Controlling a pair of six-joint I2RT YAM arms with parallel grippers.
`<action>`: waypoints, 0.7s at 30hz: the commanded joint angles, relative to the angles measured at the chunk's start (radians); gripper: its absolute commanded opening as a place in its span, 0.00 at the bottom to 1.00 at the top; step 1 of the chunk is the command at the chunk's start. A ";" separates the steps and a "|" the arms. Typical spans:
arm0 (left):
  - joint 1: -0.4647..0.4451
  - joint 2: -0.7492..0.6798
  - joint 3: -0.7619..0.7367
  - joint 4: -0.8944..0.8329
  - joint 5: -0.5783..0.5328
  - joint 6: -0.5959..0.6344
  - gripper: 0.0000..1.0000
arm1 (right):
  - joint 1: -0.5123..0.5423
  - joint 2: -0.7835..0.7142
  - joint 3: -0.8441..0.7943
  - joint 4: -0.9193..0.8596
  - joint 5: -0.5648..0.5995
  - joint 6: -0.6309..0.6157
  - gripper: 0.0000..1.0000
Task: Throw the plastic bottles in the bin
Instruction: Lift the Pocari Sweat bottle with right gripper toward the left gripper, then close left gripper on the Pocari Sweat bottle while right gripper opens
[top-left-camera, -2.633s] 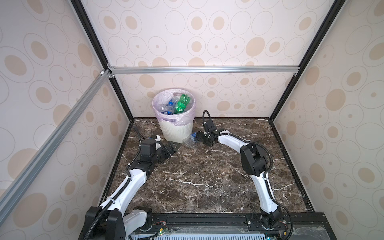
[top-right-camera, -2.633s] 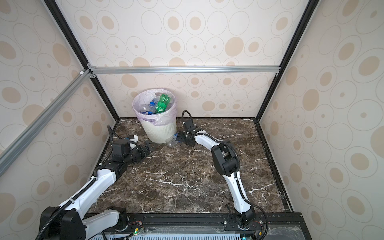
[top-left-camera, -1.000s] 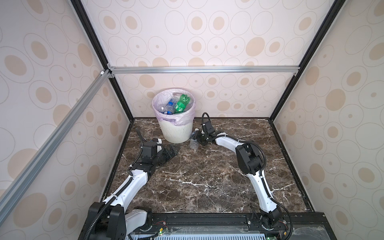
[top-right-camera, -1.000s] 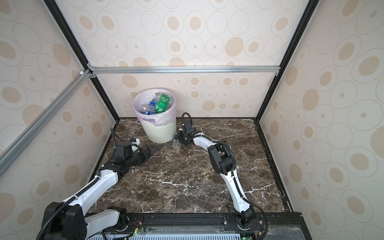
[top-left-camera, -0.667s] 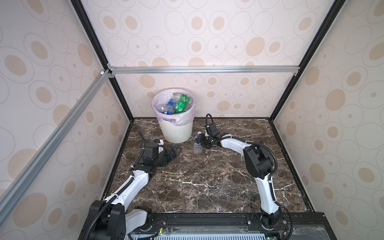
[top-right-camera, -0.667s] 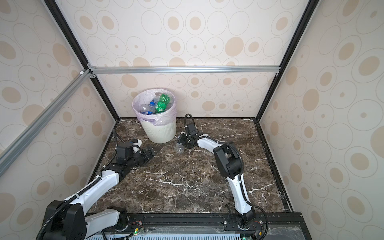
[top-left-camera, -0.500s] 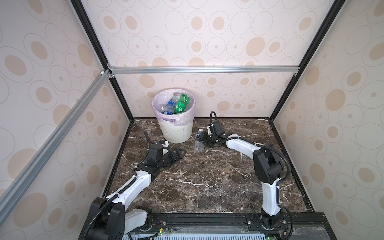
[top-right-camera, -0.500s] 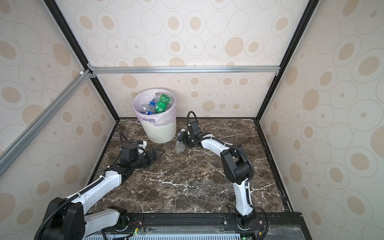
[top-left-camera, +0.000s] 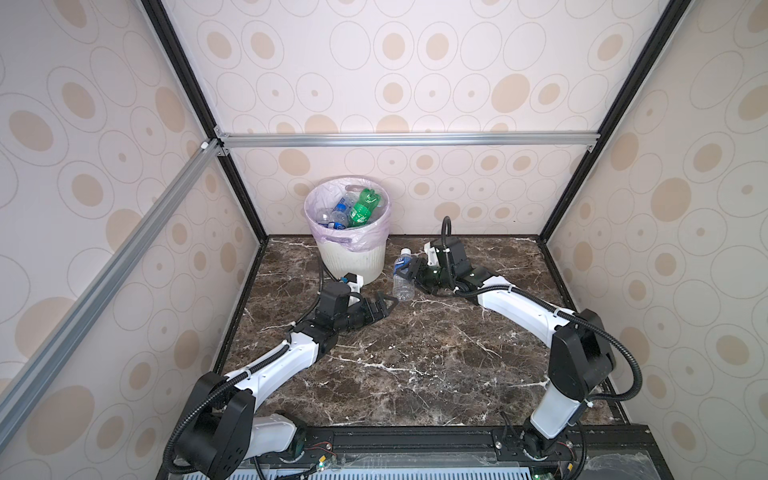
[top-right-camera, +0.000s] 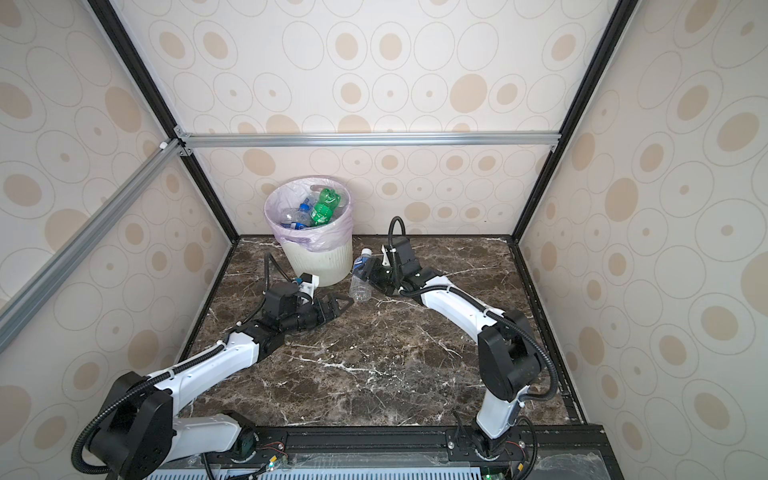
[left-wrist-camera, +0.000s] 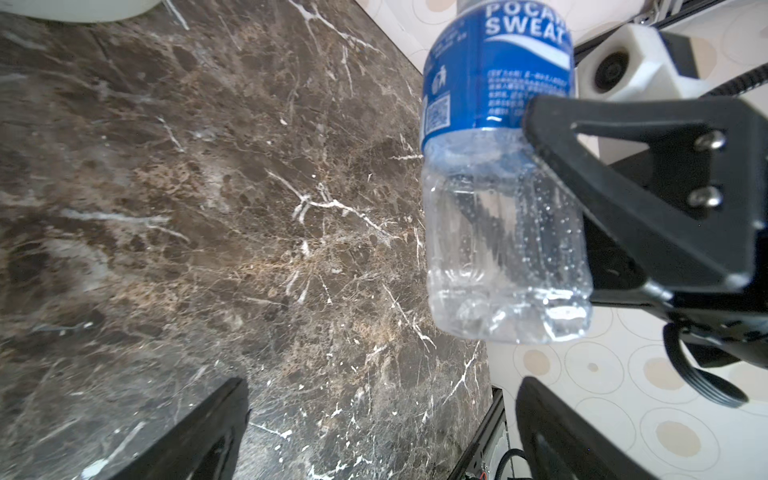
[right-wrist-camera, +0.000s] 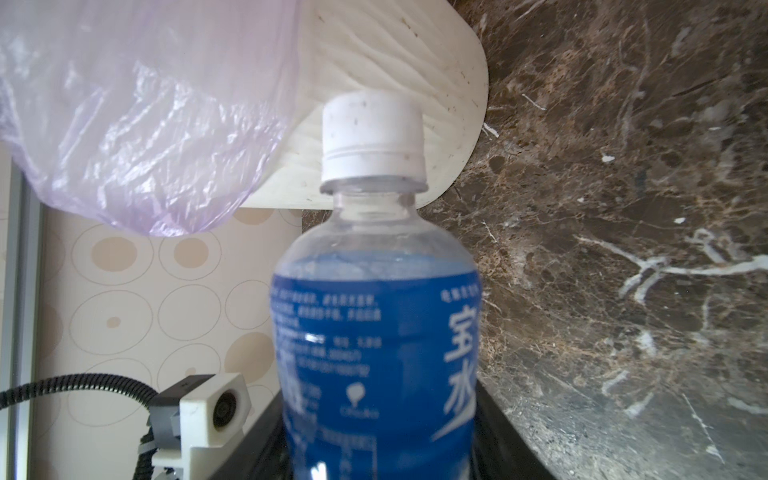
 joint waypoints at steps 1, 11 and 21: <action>-0.020 0.001 0.060 0.053 -0.012 0.001 0.99 | 0.013 -0.053 -0.018 0.003 0.005 0.024 0.54; -0.057 0.012 0.096 0.087 -0.050 -0.011 0.99 | 0.023 -0.072 -0.033 0.035 0.009 0.052 0.60; -0.070 -0.001 0.093 0.133 -0.094 -0.015 0.98 | 0.039 -0.057 -0.025 0.043 0.013 0.072 0.60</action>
